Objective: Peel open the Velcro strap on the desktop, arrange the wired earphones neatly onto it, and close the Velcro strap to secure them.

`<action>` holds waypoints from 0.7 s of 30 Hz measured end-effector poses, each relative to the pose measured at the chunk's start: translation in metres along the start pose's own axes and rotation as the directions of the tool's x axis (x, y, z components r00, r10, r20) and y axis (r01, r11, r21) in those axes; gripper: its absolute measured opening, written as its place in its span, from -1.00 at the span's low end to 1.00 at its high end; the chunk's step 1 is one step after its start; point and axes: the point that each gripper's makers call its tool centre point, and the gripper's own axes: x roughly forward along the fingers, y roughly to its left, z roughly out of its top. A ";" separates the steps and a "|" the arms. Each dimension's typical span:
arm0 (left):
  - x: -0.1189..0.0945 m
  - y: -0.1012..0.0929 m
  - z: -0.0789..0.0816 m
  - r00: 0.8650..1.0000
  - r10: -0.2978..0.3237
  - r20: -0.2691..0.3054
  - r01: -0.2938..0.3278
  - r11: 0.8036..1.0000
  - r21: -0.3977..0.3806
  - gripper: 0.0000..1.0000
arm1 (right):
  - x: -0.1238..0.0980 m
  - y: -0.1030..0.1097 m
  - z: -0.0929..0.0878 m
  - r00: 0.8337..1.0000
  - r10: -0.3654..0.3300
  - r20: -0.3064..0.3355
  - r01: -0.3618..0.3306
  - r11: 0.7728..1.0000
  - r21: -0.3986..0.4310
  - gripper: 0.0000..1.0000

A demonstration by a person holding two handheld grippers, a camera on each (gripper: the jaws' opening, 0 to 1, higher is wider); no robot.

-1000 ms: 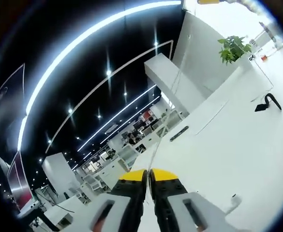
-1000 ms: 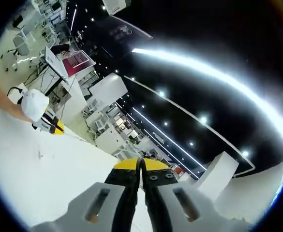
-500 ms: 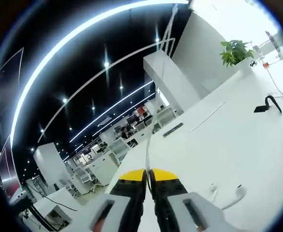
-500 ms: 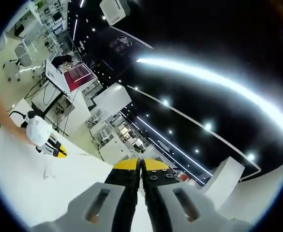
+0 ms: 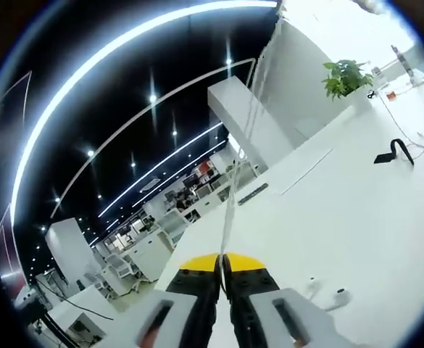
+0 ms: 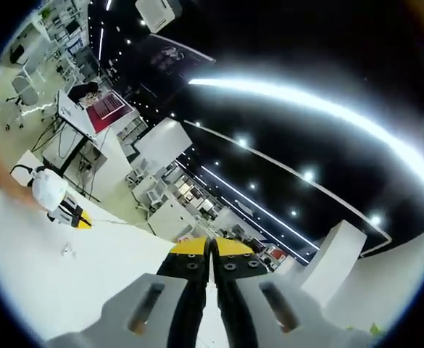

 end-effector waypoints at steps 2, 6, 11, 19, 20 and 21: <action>0.000 0.000 -0.001 1.000 -0.001 -0.005 0.001 1.000 0.007 -0.88 | -0.002 0.002 0.001 1.000 -0.008 -0.014 0.008 1.000 0.002 -0.93; -0.001 -0.002 -0.003 1.000 -0.014 -0.011 0.014 0.999 0.051 -0.88 | -0.005 0.004 -0.005 0.999 -0.012 -0.047 0.012 1.000 0.014 -0.93; -0.002 -0.006 -0.007 0.999 -0.048 -0.017 0.049 0.997 0.065 -0.88 | -0.005 -0.042 -0.035 0.995 -0.034 -0.090 0.038 0.998 0.041 -0.93; -0.011 -0.015 0.006 0.996 -0.092 0.014 0.091 0.992 0.086 -0.88 | -0.013 -0.070 -0.041 0.988 -0.100 -0.118 0.103 0.995 0.017 -0.93; -0.010 -0.015 0.006 0.995 -0.094 0.014 0.092 0.992 0.086 -0.88 | -0.014 -0.073 -0.042 0.987 -0.106 -0.118 0.109 0.994 0.018 -0.93; -0.011 -0.014 0.007 0.996 -0.093 0.015 0.091 0.992 0.086 -0.88 | -0.015 -0.074 -0.042 0.987 -0.113 -0.118 0.116 0.993 0.019 -0.93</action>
